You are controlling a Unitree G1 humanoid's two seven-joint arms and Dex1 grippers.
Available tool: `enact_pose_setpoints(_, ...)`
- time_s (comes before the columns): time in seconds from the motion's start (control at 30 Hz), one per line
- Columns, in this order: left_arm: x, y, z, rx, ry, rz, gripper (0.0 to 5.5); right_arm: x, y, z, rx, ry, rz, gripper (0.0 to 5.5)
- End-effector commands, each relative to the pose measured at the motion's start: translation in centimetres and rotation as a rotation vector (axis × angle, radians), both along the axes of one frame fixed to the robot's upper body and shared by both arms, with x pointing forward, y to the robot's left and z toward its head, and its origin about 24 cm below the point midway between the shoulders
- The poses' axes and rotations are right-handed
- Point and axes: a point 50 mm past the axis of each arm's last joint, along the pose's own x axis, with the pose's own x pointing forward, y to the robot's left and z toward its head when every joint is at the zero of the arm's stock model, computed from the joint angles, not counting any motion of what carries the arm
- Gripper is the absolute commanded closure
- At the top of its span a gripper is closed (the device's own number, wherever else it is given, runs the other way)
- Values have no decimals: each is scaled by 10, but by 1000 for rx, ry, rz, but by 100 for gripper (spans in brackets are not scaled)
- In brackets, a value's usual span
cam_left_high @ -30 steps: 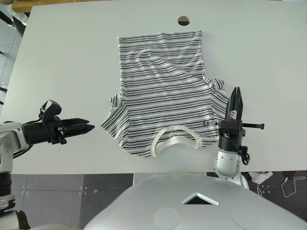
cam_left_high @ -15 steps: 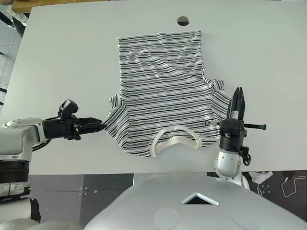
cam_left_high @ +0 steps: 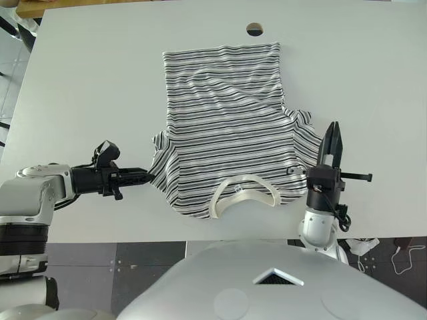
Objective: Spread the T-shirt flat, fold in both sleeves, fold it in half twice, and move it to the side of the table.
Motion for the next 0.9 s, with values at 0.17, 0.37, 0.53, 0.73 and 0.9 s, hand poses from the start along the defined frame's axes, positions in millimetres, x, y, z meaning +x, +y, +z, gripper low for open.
enact_pose_setpoints(0.17,15,5,33,60,-117,-57,539,0,0,1,-16,9,1,540)
enact_pose_setpoints(0.37,25,-16,63,69,-247,-183,539,0,0,0,-27,14,4,540)
enact_pose_setpoints(0.53,26,-45,67,47,-283,-301,539,2,0,-1,-36,18,13,540)
enact_pose_setpoints(0.73,26,-99,45,-34,-273,-337,539,4,1,-1,-49,26,32,540)
enact_pose_setpoints(0.9,32,-127,33,-90,-279,-291,519,4,-7,-7,15,86,17,540)
